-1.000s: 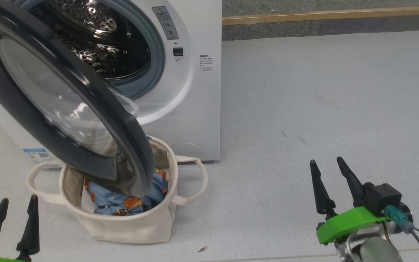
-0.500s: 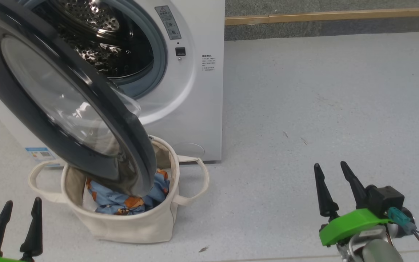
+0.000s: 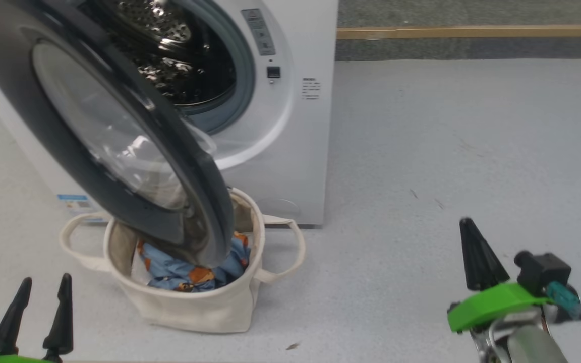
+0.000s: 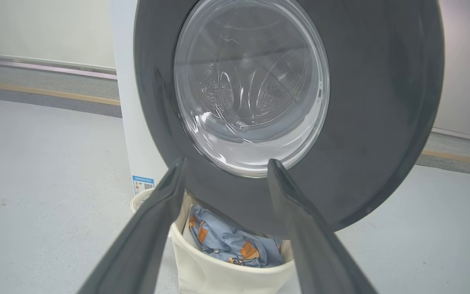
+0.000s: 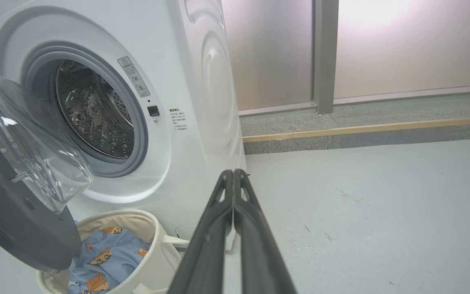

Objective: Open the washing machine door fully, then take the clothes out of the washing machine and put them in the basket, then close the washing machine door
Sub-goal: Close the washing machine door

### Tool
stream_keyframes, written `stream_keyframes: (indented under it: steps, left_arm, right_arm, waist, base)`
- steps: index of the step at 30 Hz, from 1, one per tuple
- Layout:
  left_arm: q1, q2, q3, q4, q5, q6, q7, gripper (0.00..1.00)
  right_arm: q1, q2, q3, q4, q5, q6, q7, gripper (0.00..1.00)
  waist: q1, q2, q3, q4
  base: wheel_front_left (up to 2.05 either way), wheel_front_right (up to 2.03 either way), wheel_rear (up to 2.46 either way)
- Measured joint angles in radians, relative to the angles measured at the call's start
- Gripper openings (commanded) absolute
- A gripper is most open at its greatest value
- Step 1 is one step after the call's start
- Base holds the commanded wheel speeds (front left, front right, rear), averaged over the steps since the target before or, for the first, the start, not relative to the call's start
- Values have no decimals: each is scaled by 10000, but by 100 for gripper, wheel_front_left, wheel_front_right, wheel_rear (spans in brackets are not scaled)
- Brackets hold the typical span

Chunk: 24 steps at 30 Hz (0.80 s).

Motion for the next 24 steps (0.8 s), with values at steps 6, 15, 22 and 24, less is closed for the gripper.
stream_keyframes:
  steps: [6,15,22,24]
  left_arm:
    - [-1,-282,-33,-82,637,0,0,100]
    - [-265,-771,-339,-153,1375,0,0,100]
    - [-711,-1041,-669,-128,1605,0,0,100]
    - [-860,-1133,-828,-104,1657,0,0,100]
  right_arm:
    - [-647,-2,495,-704,6,0,138,0]
    - [-1754,-21,2151,-1795,596,0,1126,0]
    - [-2859,-69,3739,-2201,1147,0,1716,0]
    - [-3240,-73,4284,-2265,1327,0,1812,0]
  waist:
    - [0,0,5,597]
    - [0,0,-129,1947]
    - [0,0,-124,2941]
    - [0,0,-92,3239]
  base:
    - [0,0,0]
    - [0,0,0]
    - [0,0,0]
    - [0,0,0]
